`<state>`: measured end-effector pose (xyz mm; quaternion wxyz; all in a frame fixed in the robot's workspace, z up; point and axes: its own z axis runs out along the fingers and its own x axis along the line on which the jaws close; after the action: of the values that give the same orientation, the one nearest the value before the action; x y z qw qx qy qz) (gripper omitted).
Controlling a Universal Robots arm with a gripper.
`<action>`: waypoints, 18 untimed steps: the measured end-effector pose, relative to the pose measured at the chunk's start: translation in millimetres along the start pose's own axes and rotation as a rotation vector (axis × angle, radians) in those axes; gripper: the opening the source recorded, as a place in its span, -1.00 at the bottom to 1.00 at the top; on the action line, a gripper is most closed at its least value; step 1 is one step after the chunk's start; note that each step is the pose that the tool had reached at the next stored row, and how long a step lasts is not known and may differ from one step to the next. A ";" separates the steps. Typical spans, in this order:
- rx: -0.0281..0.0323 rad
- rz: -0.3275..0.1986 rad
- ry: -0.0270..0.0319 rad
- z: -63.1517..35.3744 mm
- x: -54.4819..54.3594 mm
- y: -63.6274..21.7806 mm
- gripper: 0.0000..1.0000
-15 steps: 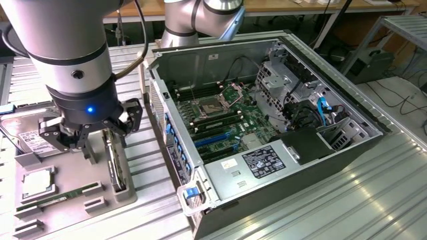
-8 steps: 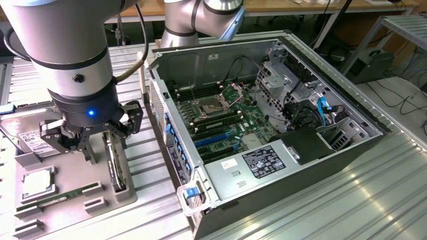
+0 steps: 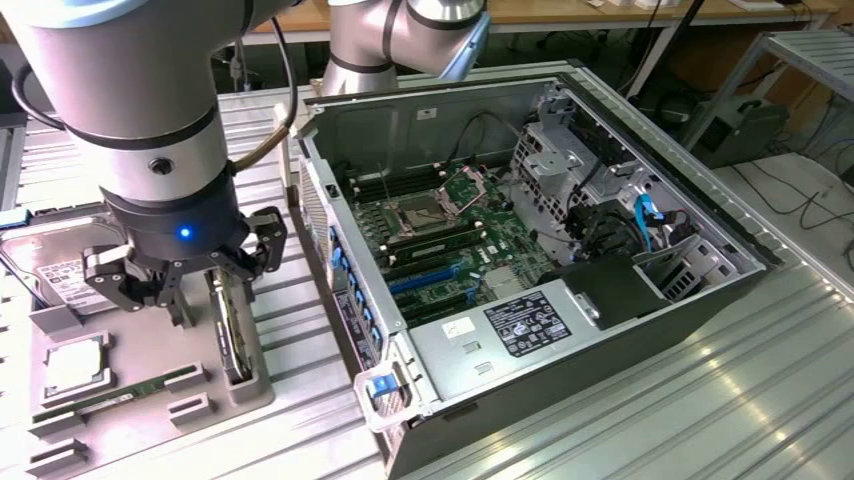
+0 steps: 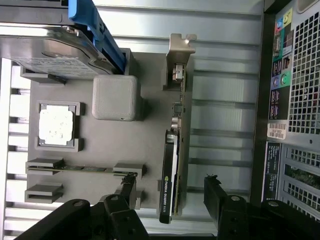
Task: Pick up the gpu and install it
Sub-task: 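Pick up the gpu and move the gpu toward the slot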
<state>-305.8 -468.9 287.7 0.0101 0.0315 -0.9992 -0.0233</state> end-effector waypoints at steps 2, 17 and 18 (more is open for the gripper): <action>0.0000 0.000 -0.0001 1.4 0.0 -0.2 0.32; 0.0000 0.000 0.0000 12.0 -0.3 -2.6 0.32; 0.0000 0.000 0.0000 13.1 -0.3 -2.6 0.32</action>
<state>-305.6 -470.9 274.4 0.0101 0.0317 -0.9992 -0.0234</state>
